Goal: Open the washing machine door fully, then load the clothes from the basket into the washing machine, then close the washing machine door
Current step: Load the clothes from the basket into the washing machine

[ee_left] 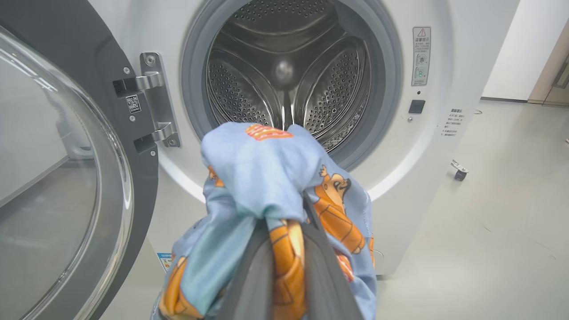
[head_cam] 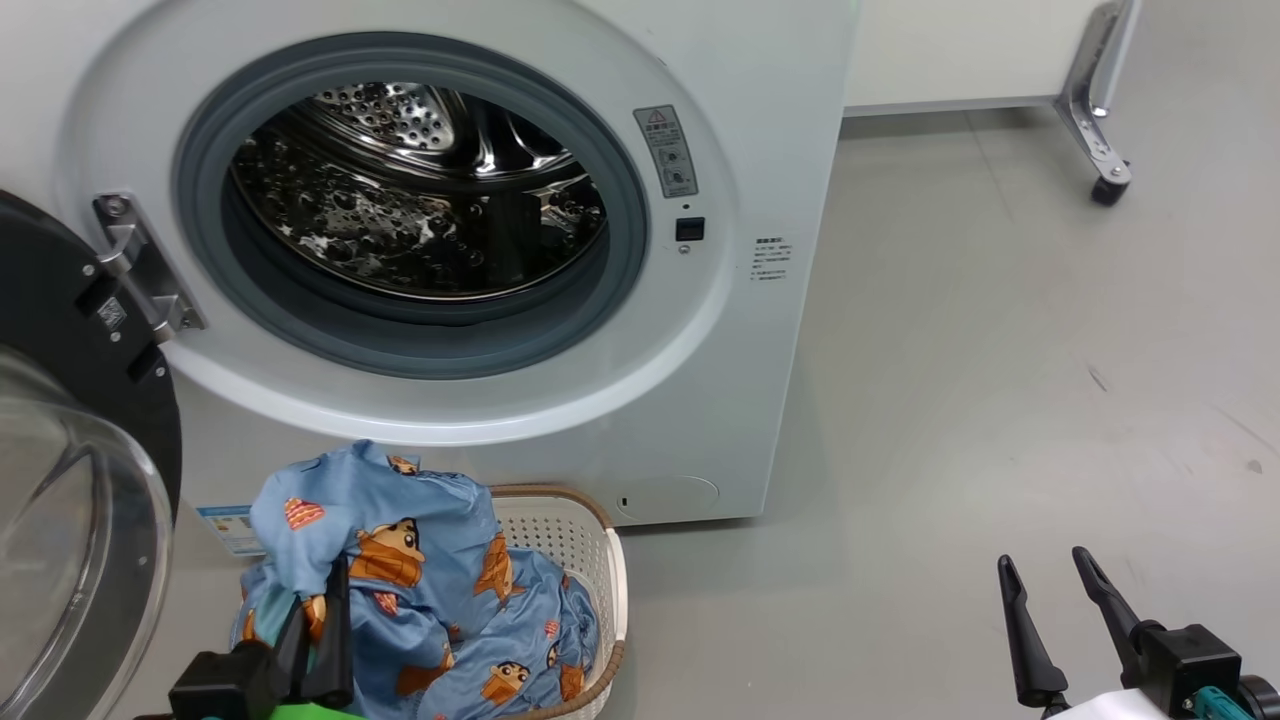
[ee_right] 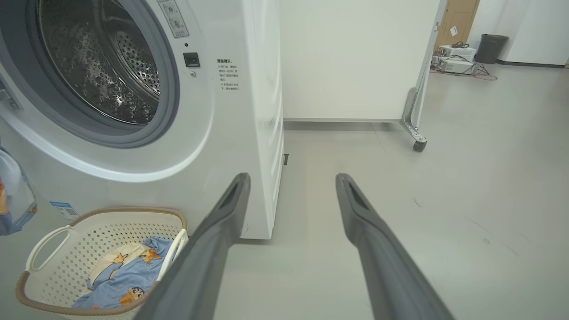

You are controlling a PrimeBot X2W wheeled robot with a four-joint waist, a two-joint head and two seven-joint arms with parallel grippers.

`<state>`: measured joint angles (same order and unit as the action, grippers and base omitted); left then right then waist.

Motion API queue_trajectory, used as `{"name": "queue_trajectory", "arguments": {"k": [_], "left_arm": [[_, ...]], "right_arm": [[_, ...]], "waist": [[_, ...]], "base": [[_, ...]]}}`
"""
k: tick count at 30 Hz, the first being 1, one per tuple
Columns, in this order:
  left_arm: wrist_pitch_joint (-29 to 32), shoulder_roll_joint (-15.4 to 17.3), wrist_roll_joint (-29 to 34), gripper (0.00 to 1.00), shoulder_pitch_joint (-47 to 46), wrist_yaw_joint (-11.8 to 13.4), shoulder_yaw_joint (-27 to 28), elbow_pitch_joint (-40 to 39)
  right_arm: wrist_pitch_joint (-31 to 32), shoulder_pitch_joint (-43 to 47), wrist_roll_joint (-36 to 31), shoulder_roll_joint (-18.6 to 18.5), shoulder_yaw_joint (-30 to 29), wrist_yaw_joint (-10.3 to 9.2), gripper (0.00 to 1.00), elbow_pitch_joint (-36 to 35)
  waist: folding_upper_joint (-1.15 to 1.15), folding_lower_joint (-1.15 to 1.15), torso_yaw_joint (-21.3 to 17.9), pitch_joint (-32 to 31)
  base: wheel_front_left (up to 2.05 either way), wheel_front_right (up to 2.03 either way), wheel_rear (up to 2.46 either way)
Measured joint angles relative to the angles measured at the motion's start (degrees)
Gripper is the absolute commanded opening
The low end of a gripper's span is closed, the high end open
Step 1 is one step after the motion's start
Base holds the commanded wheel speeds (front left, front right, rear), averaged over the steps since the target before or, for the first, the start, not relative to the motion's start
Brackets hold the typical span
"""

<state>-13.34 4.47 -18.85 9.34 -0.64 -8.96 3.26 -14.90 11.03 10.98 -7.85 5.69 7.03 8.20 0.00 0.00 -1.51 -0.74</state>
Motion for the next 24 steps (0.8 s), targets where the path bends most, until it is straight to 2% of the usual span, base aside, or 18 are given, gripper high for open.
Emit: {"name": "queue_trajectory", "arguments": {"k": [11,16,24], "left_arm": [[2.2,1.1,-1.8,0.00,-1.6,0.2,2.9,-0.5],[3.3,2.5,-1.9,0.00,-5.4,0.2,4.0,-0.4],[5.8,6.1,-2.6,0.00,-13.3,0.7,8.7,1.3]], "right_arm": [[0.0,-1.1,0.0,2.2,1.9,0.00,1.00,-0.5],[0.0,-1.6,0.0,2.6,2.7,0.00,1.00,-0.6],[0.0,-4.7,0.1,4.1,4.7,0.00,1.00,-0.6]], "waist": [[0.00,0.00,-5.3,2.5],[0.00,0.00,-8.5,4.4],[0.00,0.00,-14.8,8.4]], "base": [[0.00,0.00,0.00],[0.00,0.00,0.00],[0.00,0.00,0.00]]}}
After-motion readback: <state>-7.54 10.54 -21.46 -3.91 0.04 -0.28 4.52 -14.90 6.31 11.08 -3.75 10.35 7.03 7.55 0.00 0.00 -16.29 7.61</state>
